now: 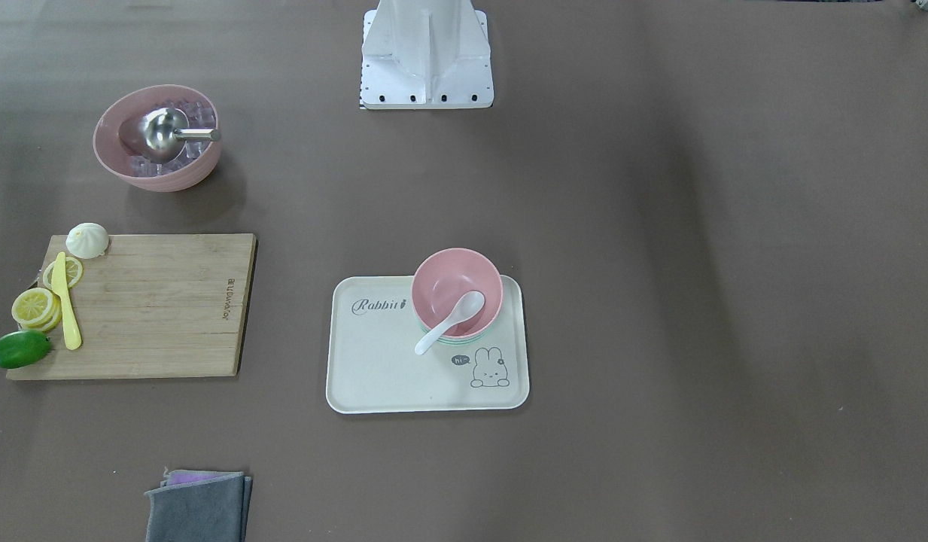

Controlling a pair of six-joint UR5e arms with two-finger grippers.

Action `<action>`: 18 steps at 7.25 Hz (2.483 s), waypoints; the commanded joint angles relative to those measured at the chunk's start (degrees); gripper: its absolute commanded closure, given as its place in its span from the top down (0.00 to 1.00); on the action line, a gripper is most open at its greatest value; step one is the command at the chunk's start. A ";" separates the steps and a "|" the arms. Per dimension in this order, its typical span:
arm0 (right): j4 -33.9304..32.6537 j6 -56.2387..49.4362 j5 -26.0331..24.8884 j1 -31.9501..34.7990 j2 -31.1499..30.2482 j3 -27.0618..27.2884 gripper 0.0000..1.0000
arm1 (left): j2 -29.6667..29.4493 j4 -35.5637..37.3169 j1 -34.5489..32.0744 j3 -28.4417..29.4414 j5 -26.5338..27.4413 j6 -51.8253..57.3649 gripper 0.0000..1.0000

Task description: Stack pink bowl on green and place spoon

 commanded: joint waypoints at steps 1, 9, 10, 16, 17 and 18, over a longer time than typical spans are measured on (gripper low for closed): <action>-0.03 -0.40 3.59 1.88 -2.27 0.21 1.00 | 0.73 -1.50 0.03 1.73 0.13 -0.36 0.98; -0.03 0.48 3.34 2.60 -0.27 -1.19 1.00 | 0.03 -1.50 0.21 2.70 -0.13 -0.46 0.98; -0.03 0.48 3.60 2.60 2.70 -4.24 1.00 | -0.06 -1.50 0.21 2.79 -0.05 -0.46 0.98; 0.05 0.57 3.52 2.60 6.68 -8.14 1.00 | -0.06 -1.50 0.30 3.32 -0.05 -0.37 0.98; 0.05 0.57 3.52 2.60 6.69 -8.14 1.00 | -0.06 -1.42 0.30 3.32 -0.05 -0.28 0.98; 0.05 0.48 3.52 2.60 6.60 -8.05 1.00 | -0.06 -1.50 0.30 3.32 -0.05 -0.28 0.98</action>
